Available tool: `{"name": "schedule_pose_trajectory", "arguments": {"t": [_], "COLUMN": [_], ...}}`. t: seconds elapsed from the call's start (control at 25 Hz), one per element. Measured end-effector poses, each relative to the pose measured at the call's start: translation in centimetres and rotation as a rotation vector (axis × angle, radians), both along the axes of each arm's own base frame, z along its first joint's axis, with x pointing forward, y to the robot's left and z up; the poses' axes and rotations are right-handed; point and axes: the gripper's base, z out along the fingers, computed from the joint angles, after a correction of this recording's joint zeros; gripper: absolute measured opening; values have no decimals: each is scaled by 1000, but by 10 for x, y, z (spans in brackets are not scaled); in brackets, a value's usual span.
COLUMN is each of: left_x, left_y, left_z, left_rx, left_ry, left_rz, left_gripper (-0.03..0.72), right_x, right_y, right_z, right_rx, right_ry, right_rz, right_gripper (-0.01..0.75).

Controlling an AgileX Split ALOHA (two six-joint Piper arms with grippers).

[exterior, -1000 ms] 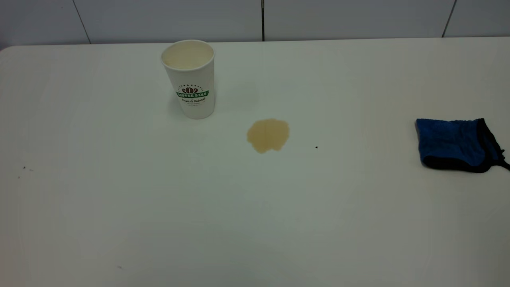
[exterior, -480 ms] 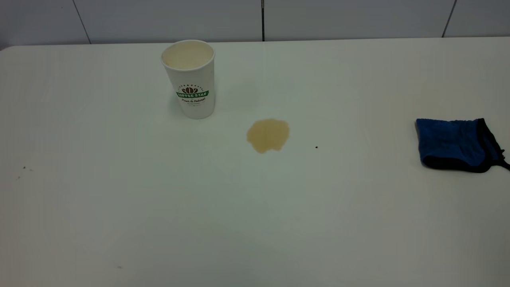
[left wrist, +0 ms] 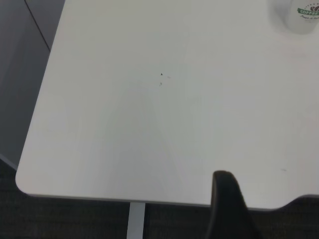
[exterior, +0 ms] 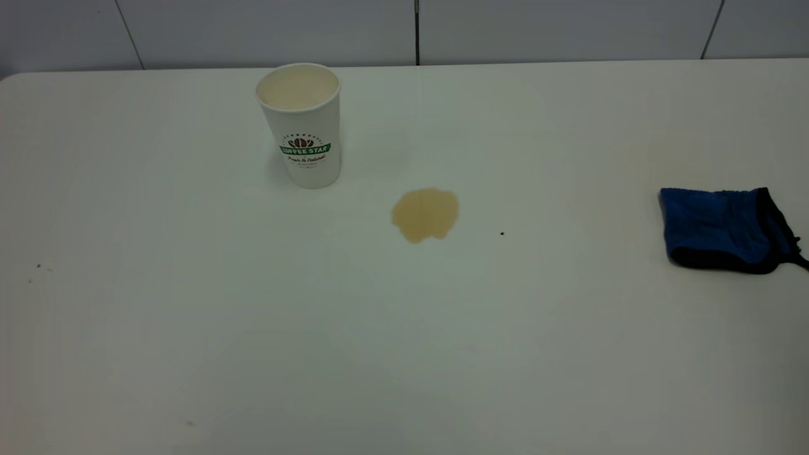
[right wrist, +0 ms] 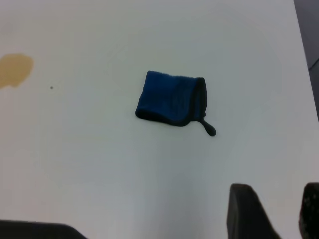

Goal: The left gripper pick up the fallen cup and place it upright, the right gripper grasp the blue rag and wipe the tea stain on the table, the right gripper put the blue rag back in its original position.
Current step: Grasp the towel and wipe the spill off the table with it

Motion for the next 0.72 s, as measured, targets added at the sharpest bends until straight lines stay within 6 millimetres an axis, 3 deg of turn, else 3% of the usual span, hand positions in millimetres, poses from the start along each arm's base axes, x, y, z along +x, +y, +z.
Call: {"name": "schedule_pose_trajectory", "arguments": {"t": [0.08,0.2,0.32,0.48,0.72], "left_x": [0,0,0,0,0], "left_y": [0,0,0,0,0], "left_z": [0,0,0,0,0], "left_rx": [0,0,0,0,0], "left_ry": [0,1,1,1,1], "left_rz": [0,0,0,0,0], "left_gripper": [465,465,465,465,465], "right_x": [31,84,136,197,275], "right_y": [-2,-4,-4,-3,2], "right_z": [9,13,4,-30,-116], "right_rx": [8,-10,-17,-6,89], "right_ry": [93,228,307,398,581], "right_rz": [-31,-57,-47,-33,-72], "right_gripper": [370,532,689,728,729]}}
